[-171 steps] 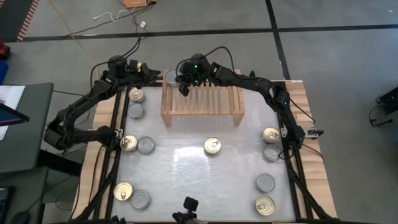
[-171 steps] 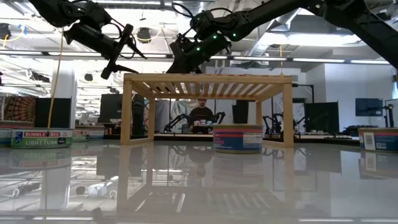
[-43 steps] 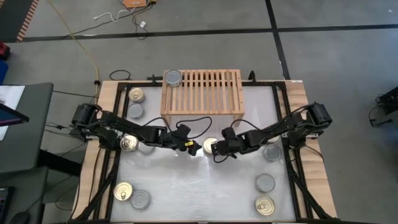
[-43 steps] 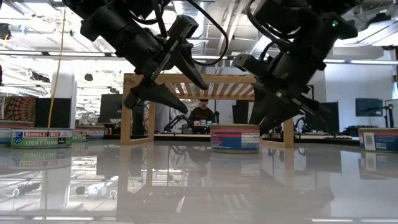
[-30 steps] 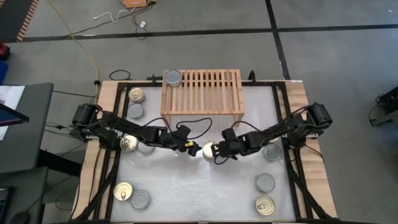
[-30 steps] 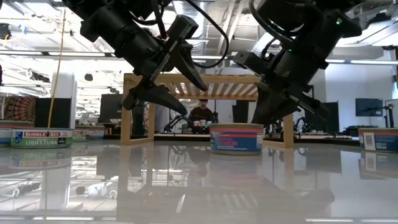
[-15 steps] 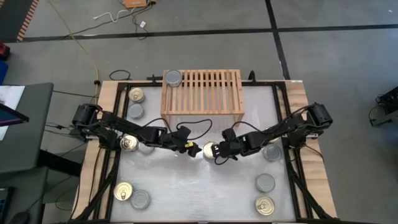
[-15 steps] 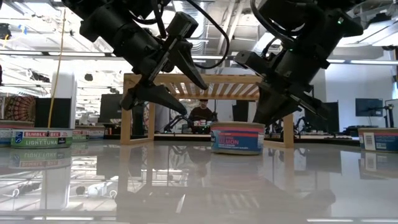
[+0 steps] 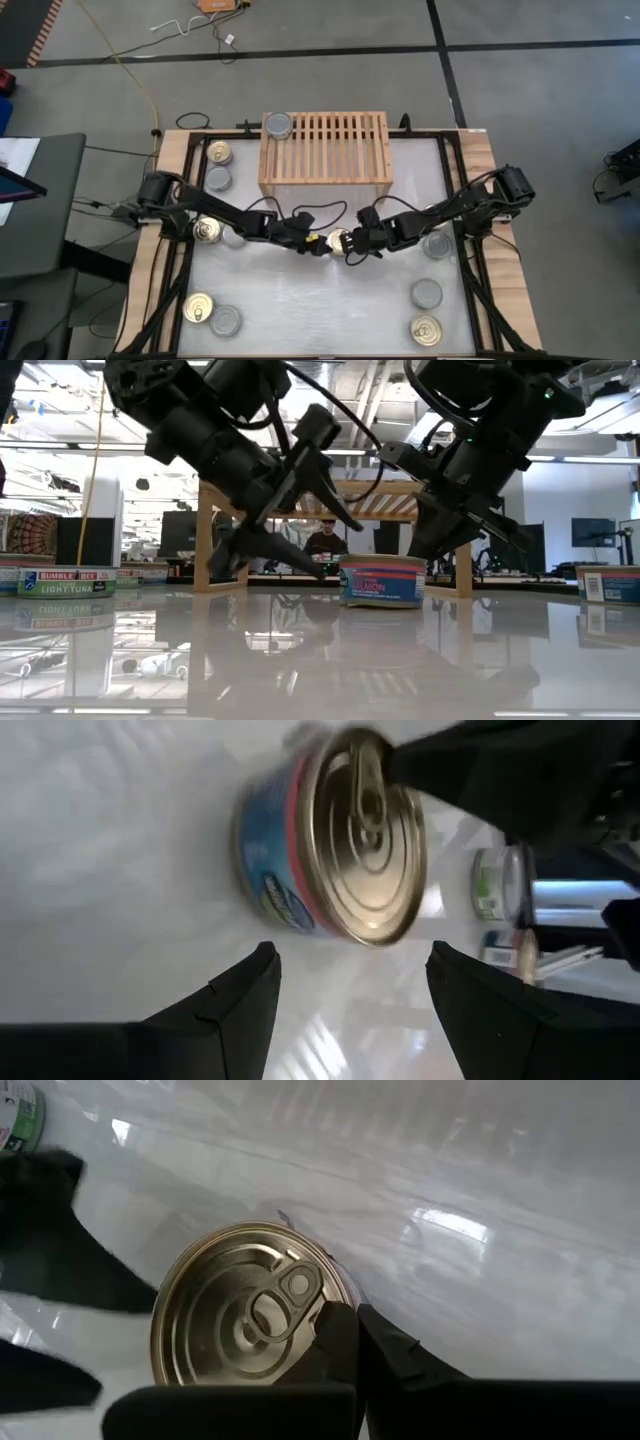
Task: Stack canned seafood by type on shelf
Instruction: Put the blue tuna can on the shelf
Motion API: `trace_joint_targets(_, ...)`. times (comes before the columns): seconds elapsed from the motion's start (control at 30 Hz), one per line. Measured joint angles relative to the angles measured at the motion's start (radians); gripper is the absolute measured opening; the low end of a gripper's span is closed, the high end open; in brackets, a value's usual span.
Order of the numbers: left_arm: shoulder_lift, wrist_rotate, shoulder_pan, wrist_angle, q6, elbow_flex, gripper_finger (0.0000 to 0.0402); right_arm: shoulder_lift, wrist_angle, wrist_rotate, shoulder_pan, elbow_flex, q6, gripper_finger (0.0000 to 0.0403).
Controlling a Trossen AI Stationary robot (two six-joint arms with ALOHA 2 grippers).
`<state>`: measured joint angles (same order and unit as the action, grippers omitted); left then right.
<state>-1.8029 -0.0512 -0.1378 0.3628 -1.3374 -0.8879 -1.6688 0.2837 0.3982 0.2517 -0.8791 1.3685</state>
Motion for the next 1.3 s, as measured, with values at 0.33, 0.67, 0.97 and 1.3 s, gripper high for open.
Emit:
trace_joint_targets(0.33, -0.03, 0.01, -0.001, 0.011, -0.064, 0.0, 0.024, -0.001, 0.0, 0.01, 0.021, 0.0, -0.005, 0.0021)
trace_joint_targets(0.67, -0.03, -0.028, -0.001, -0.017, -0.095, 0.0, 0.024, 0.0, 0.021, 0.017, 0.024, 0.0, -0.014, 0.0019)
trace_joint_targets(0.97, -0.06, -0.044, 0.0, 0.007, -0.115, -0.011, 0.024, 0.0, 0.016, 0.018, 0.024, 0.0, -0.016, 0.0019)
trace_joint_targets(1.3, -0.1, -0.009, 0.008, 0.023, -0.099, -0.059, 0.024, 0.0, 0.022, 0.02, 0.029, 0.0, -0.015, 0.0019)
